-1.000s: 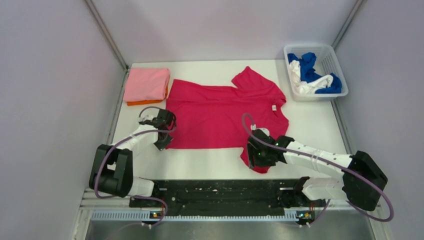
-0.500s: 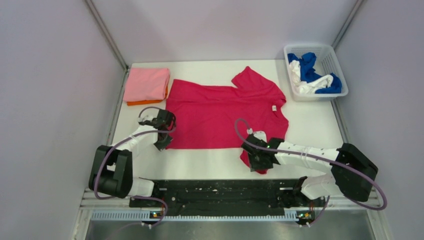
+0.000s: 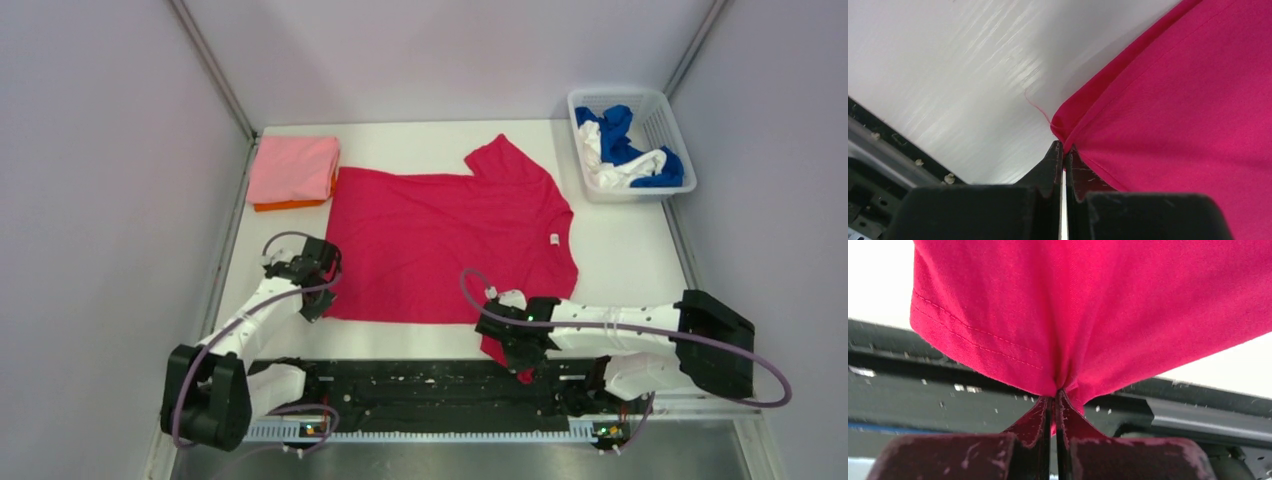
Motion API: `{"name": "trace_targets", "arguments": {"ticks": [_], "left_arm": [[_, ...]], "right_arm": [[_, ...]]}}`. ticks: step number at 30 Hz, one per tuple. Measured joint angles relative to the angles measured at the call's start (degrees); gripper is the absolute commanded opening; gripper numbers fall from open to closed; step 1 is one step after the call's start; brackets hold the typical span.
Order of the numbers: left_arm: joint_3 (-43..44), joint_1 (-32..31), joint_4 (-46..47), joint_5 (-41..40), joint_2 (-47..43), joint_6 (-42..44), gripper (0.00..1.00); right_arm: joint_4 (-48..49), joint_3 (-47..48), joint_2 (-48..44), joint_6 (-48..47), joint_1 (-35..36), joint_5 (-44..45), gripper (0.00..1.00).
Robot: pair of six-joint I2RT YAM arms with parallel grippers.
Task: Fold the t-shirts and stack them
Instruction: Grab the side of the flattened tshirt closest away from the robot with both arms, then fold the flattened tshirt in 1/3 of the way
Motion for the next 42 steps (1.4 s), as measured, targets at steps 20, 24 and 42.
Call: {"name": "trace_targets", "arguments": {"ticks": [20, 24, 42], "left_arm": [[0.94, 0.09, -1.46, 5.53, -10.32, -0.79, 0.00], [4.90, 0.09, 0.09, 4.85, -5.55, -0.37, 0.00], [17.46, 5.42, 5.16, 1.90, 10.73, 0.33, 0.00]], "right_arm": [[-6.43, 6.23, -10.80, -3.17, -7.13, 6.80, 0.00], [-3.63, 9.57, -11.63, -9.40, -13.46, 9.51, 0.00], [8.31, 22.95, 3.13, -31.65, -32.13, 12.39, 0.00]]}}
